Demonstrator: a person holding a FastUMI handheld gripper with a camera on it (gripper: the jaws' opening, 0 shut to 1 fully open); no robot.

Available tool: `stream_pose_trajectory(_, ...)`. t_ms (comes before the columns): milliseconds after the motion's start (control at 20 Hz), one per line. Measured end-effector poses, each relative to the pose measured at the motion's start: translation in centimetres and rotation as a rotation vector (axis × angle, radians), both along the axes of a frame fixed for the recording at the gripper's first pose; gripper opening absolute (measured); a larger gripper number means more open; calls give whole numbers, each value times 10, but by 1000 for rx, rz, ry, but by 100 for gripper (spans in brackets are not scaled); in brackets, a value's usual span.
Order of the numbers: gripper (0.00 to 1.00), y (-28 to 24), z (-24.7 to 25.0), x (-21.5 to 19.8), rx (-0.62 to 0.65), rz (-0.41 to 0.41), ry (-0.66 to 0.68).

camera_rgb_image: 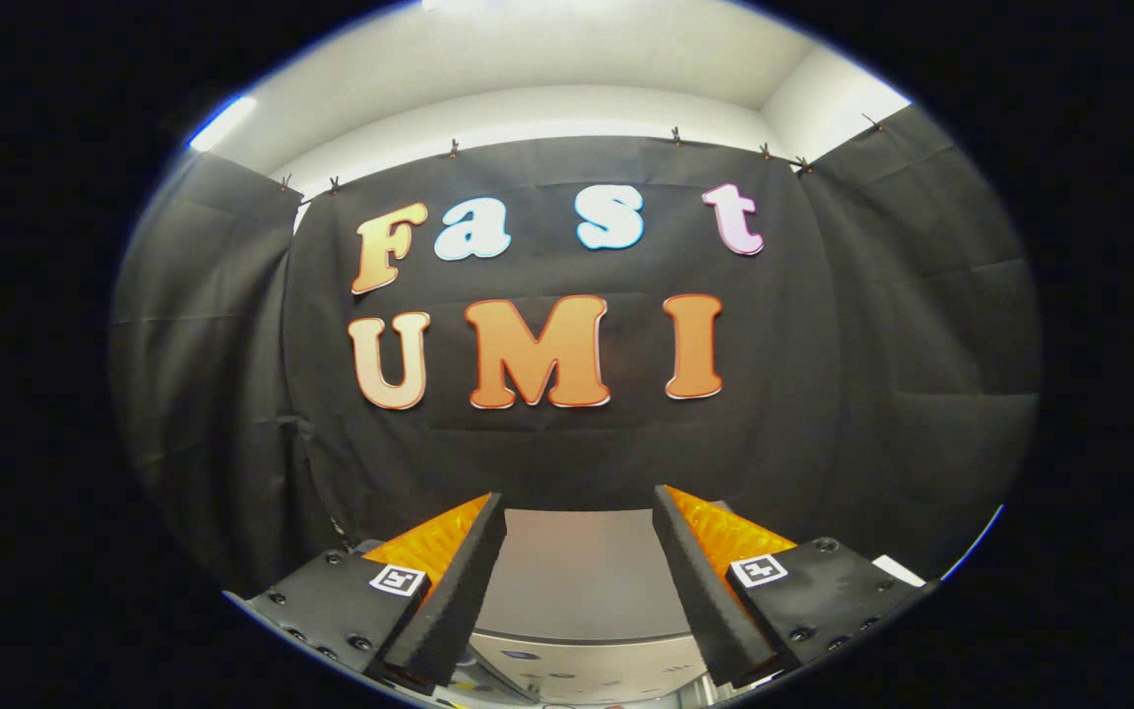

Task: Put the clothes into the washing machine and then close the washing machine lid.

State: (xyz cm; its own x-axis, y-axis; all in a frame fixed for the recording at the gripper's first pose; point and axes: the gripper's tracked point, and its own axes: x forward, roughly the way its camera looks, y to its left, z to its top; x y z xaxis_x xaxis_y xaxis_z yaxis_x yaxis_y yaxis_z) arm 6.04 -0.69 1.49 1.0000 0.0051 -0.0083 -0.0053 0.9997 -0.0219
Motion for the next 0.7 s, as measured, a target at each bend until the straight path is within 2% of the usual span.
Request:
stream_pose_trajectory(200, 97, -40, 4, -16, 28, -43, -9)
stream_pose_trajectory(350, 97, -70, 16, -11, 34, -67, -27)
stream_pose_trajectory(700, 98, -56, 37, -8, -8, -31, -69)
